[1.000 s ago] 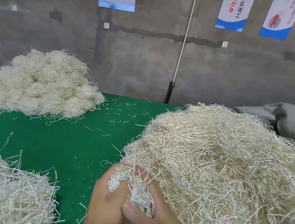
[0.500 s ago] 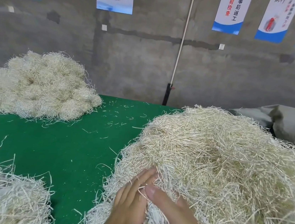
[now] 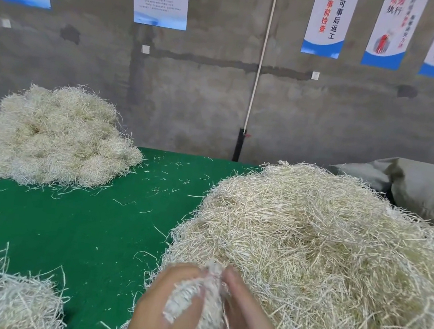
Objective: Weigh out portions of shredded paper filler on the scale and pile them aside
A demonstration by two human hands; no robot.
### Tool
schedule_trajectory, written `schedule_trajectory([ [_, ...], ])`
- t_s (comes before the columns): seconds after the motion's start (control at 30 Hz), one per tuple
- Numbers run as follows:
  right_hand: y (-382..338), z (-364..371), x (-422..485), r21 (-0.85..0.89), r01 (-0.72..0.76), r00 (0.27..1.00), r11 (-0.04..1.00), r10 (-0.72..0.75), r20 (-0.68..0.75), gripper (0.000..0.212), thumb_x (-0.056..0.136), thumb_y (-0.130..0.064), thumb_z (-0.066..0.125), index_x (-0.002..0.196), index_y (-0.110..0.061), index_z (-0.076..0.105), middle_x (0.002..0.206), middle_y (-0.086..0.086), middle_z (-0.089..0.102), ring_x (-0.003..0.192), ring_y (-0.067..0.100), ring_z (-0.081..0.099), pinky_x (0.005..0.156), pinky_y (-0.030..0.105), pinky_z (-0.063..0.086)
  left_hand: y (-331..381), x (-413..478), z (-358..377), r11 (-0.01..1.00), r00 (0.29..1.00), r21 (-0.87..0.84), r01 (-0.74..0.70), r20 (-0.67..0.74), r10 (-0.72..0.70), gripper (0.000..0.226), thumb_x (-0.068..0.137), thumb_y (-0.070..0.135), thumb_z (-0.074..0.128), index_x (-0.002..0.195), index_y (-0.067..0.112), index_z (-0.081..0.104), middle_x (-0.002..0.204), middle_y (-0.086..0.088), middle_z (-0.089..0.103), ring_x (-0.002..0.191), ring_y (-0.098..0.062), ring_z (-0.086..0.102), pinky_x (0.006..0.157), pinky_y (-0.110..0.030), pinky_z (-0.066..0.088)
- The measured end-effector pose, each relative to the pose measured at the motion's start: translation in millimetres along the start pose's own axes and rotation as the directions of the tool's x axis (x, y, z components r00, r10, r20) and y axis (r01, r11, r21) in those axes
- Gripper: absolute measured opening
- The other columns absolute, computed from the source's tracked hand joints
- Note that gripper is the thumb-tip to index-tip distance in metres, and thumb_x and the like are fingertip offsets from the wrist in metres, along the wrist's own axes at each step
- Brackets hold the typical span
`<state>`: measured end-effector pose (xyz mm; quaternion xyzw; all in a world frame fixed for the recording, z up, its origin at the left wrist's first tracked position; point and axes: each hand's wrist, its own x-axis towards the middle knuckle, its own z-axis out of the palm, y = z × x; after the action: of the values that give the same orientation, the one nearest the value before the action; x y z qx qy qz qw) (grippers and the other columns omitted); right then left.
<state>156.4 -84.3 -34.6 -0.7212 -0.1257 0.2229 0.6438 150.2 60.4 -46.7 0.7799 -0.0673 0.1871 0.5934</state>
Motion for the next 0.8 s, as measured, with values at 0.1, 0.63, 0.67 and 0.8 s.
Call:
schedule_trajectory([
  [0.1, 6, 13, 8, 0.059, 0.092, 0.995, 0.994, -0.094, 0.039, 0.04, 0.09, -0.041, 0.065, 0.126, -0.044, 0.048, 0.107, -0.031, 0.066, 0.09, -0.004, 0.069, 0.068, 0.011, 0.053, -17, -2, -4, 0.994, 0.968, -0.067, 0.081, -0.233, -0.094, 0.037, 0.086, 0.014, 0.062, 0.09, 0.05, 0.069, 0.101, 0.027, 0.068, 0.089, -0.007, 0.067, 0.088, -0.045, 0.048],
  [0.63, 10, -7, 5, -0.113, 0.276, 0.957, 0.954, -0.284, -0.054, 0.039, 0.077, -0.015, 0.079, 0.104, -0.043, 0.073, 0.083, 0.005, 0.071, 0.07, 0.025, 0.066, 0.071, 0.031, 0.059, -19, -4, -6, 0.861, 0.961, -0.434, 0.265, 0.042, -0.274, 0.056, 0.047, 0.046, 0.088, 0.1, 0.041, 0.07, 0.111, -0.002, 0.073, 0.105, -0.029, 0.068, 0.098, -0.054, 0.047],
  [0.67, 10, -7, 5, -0.062, 0.269, 0.962, 0.961, -0.271, -0.036, 0.046, 0.073, -0.018, 0.08, 0.11, -0.043, 0.07, 0.086, 0.004, 0.071, 0.073, 0.026, 0.067, 0.072, 0.032, 0.058, -18, -2, -5, 0.836, 0.955, -0.474, 0.277, 0.035, -0.296, 0.05, 0.051, 0.045, 0.091, 0.097, 0.039, 0.071, 0.109, -0.004, 0.074, 0.104, -0.032, 0.068, 0.099, -0.056, 0.046],
  [0.8, 15, 0, 11, -0.274, 0.305, 0.921, 0.912, -0.356, -0.158, 0.053, 0.068, -0.041, 0.077, 0.111, -0.065, 0.059, 0.077, -0.013, 0.063, 0.07, 0.007, 0.061, 0.074, 0.019, 0.05, -16, 0, -1, 0.852, 0.952, -0.458, 0.254, -0.039, -0.304, 0.032, 0.062, 0.025, 0.09, 0.087, 0.035, 0.072, 0.094, -0.006, 0.076, 0.089, -0.024, 0.072, 0.082, -0.041, 0.05],
])
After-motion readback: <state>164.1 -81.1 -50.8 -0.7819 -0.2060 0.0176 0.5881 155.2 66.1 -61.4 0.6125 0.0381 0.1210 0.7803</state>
